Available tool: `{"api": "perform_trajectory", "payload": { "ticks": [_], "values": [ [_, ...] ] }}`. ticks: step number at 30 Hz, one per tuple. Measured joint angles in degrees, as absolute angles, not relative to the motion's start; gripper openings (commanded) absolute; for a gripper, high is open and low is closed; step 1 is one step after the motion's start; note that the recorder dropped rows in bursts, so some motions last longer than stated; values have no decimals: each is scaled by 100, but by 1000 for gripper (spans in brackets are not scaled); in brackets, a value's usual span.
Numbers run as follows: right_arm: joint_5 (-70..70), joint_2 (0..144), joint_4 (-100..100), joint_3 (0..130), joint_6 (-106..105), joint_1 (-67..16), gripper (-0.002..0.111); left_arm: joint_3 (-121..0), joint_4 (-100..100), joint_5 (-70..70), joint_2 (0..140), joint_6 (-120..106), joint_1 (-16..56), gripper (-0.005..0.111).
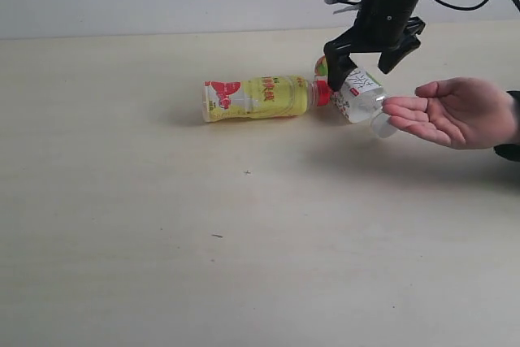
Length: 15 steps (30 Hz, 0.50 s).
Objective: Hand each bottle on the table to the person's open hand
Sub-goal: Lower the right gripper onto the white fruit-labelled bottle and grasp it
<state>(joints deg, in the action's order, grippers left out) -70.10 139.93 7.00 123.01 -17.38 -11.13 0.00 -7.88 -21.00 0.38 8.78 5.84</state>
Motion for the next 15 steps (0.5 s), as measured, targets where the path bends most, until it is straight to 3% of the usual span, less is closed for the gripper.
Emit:
{"api": "perform_trajectory", "payload": {
  "ticks": [3, 10, 12, 15],
  "values": [
    [-7010, 14007, 700, 12310, -1738, -1113, 86, 0, -788, -2100, 38, 878, 584, 0],
    [-7010, 14070, 700, 12313, -1738, -1113, 84, 0, -788, -2100, 38, 878, 584, 0],
    [-7010, 14100, 700, 12313, -1738, -1113, 76, 0, -788, -2100, 38, 878, 584, 0],
    [-7010, 14100, 700, 12313, -1738, -1113, 50, 0, -788, -2100, 38, 878, 584, 0]
  ]
}}
